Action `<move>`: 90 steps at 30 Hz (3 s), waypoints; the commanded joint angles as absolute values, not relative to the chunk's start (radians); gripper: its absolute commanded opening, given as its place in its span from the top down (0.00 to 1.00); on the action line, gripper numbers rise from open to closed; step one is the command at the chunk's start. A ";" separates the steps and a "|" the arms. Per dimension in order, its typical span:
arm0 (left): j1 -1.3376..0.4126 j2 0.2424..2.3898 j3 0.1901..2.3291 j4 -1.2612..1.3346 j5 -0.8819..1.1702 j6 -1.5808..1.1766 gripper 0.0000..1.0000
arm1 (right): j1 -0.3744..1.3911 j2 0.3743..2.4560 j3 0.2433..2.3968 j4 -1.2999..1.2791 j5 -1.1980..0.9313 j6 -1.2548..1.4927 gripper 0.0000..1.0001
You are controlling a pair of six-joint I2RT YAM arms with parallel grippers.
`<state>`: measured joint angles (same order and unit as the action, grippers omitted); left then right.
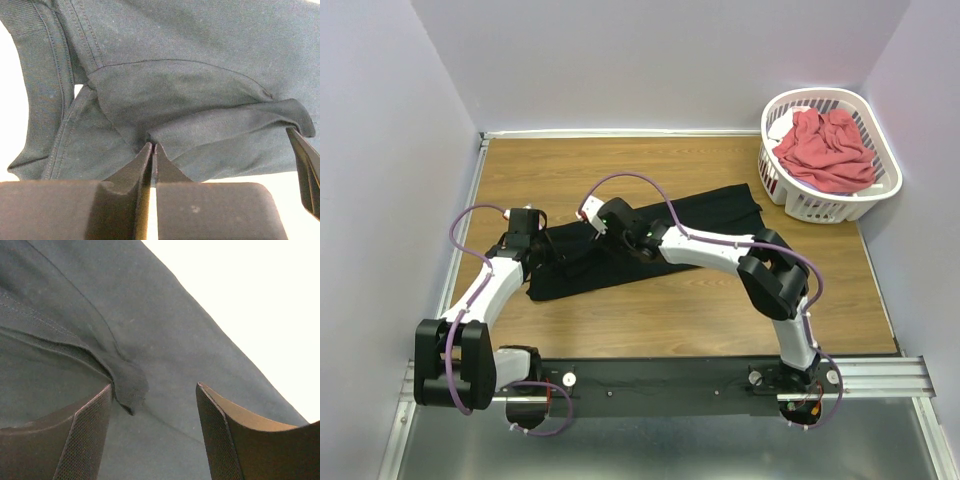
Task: Fold and stack the t-shirts
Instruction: Fold the tshirt
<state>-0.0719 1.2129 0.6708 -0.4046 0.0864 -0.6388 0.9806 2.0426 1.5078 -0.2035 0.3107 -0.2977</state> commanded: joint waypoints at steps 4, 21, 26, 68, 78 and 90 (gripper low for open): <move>-0.067 1.218 0.676 -0.383 0.054 -0.621 0.76 | 0.965 2.115 1.565 -0.181 0.337 -0.308 0.27; -0.069 1.163 0.629 -0.365 0.090 -0.626 0.62 | 0.864 2.105 1.588 -0.181 0.114 -0.198 0.27; -0.069 1.151 0.644 -0.362 0.106 -0.627 0.62 | 0.856 2.082 1.580 -0.183 0.086 -0.161 0.28; -0.091 1.342 0.534 -0.181 -0.029 -0.689 0.95 | 0.506 2.310 1.487 0.135 -0.836 0.523 0.85; -0.089 1.330 0.566 -0.204 -0.029 -0.663 0.95 | 0.515 2.129 1.365 0.152 -0.839 0.468 0.74; -0.087 1.299 0.575 -0.236 -0.035 -0.646 0.95 | 0.595 2.181 1.342 0.235 -0.804 0.524 0.63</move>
<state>-0.0937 1.3182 0.5705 -0.1963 0.0074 -0.6674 0.5762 2.1487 1.3537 0.1722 -0.8093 0.4938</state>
